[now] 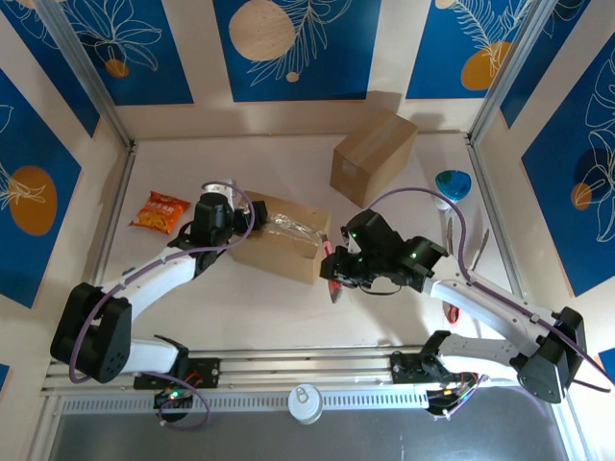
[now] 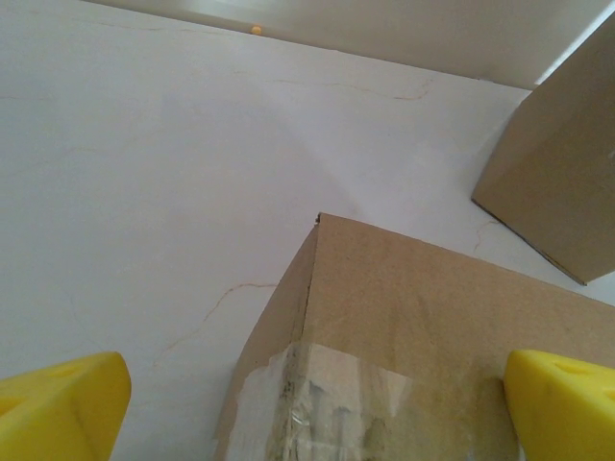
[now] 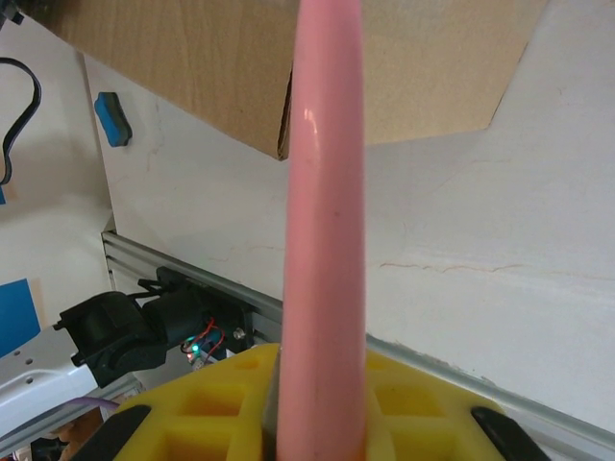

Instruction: Unpack the express box

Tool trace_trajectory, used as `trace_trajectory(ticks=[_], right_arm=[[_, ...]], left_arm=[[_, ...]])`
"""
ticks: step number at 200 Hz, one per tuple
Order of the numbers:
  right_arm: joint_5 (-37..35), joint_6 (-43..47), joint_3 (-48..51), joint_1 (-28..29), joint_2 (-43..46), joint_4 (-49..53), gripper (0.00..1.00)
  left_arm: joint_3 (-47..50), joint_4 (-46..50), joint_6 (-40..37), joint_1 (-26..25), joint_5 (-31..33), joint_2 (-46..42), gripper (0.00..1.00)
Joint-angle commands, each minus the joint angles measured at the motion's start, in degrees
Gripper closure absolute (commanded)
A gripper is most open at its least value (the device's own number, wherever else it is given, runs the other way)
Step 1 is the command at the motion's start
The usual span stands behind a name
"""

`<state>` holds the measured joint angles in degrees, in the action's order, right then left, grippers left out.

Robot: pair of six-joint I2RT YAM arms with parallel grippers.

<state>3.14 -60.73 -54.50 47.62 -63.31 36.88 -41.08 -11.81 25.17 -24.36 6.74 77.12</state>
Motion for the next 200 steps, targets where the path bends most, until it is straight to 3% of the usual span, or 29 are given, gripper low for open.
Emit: trace_trajectory(ticks=[1,200], right_arm=[[4.52,-0.43,0.7,2.45,1.35,0.31,1.0],[-0.16,-5.85,0.54,10.41,3.01,-0.59,1.0]], left_arm=[[2.85,9.79,0.85,-0.51,1.61,4.26,0.02],[2.94,9.74,1.29,-0.52,1.89,5.39,0.02]])
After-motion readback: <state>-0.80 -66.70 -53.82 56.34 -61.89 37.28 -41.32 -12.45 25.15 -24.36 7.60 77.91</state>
